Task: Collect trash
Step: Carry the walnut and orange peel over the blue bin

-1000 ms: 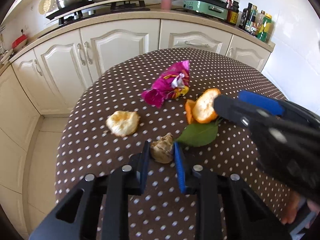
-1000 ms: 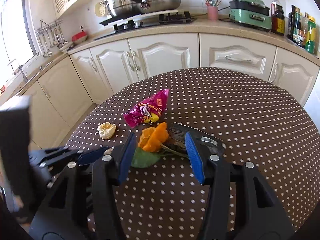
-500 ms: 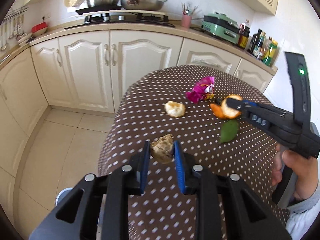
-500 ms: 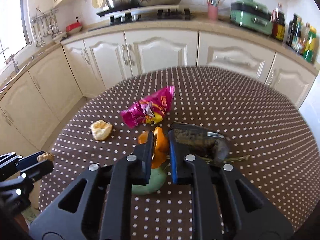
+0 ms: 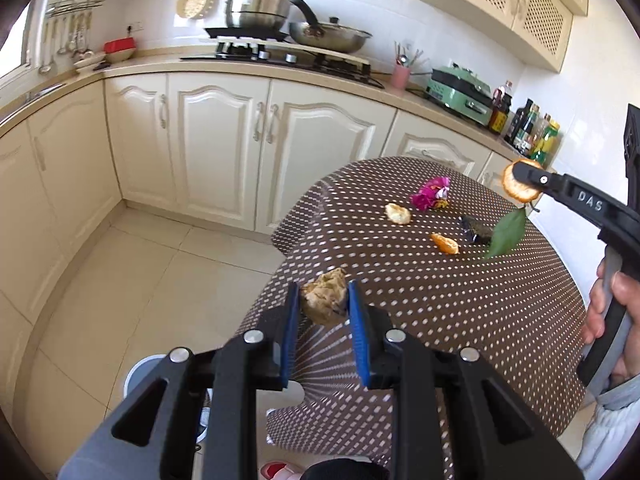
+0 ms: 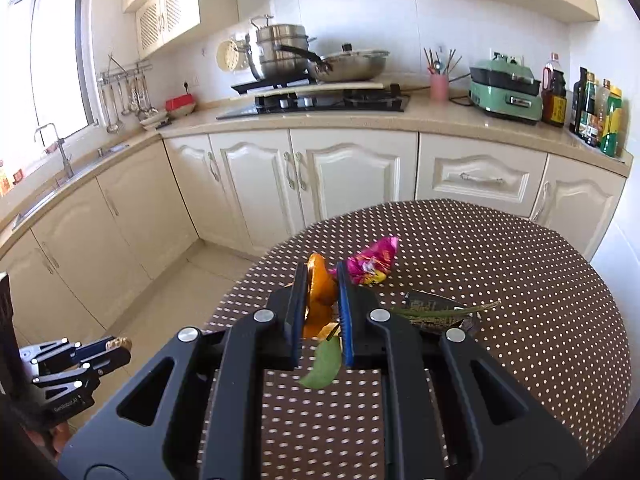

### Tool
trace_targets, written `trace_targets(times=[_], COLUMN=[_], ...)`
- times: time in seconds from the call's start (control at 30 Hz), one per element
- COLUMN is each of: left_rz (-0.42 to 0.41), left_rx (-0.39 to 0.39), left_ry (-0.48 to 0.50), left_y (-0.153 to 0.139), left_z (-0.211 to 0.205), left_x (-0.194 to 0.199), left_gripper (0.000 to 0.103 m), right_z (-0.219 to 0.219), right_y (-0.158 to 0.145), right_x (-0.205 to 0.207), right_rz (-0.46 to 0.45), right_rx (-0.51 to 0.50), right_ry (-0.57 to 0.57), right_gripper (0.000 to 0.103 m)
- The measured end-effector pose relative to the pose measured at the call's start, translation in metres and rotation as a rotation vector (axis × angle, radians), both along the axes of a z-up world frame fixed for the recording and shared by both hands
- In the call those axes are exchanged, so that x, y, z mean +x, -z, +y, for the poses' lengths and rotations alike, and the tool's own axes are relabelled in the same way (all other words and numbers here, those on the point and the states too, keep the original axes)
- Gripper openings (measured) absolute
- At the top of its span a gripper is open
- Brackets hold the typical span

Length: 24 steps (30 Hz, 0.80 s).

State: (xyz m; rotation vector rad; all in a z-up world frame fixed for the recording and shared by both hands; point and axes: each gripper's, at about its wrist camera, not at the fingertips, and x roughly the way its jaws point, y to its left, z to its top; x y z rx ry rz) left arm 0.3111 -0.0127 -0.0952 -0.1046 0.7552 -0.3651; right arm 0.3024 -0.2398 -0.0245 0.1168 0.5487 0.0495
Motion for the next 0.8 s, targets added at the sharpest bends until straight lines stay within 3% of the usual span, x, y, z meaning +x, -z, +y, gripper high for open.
trace_targets(times=[0.2, 0.4, 0.57, 0.8], left_rz=[0.001, 0.05, 0.151, 0.319], left_rx=[-0.031, -0.038, -0.051, -0.048], left_ry=[-0.072, -0.177, -0.286, -0.422], left_y=[0.006, 0.035, 0.087, 0.175], left_z=[0.055, 0.121, 0.185, 0.248], left_x=[-0.024, -0.043, -0.052, -0.057], left_gripper=[0.023, 0.023, 0.023, 0.023], right_z=[0.064, 0.176, 0.259, 0.339], right_y=[-0.011, 0.012, 0.063, 0.184], right_x=[-0.023, -0.033, -0.024, 0.004], right_rz=[-0.041, -0.002, 0.11, 0.353], right_rx=[-0.01, 0.003, 0.04, 0.041], right_ry=[-0.131, -0.364, -0.503, -0.572], right_gripper=[0.015, 0.015, 0.015, 0.015])
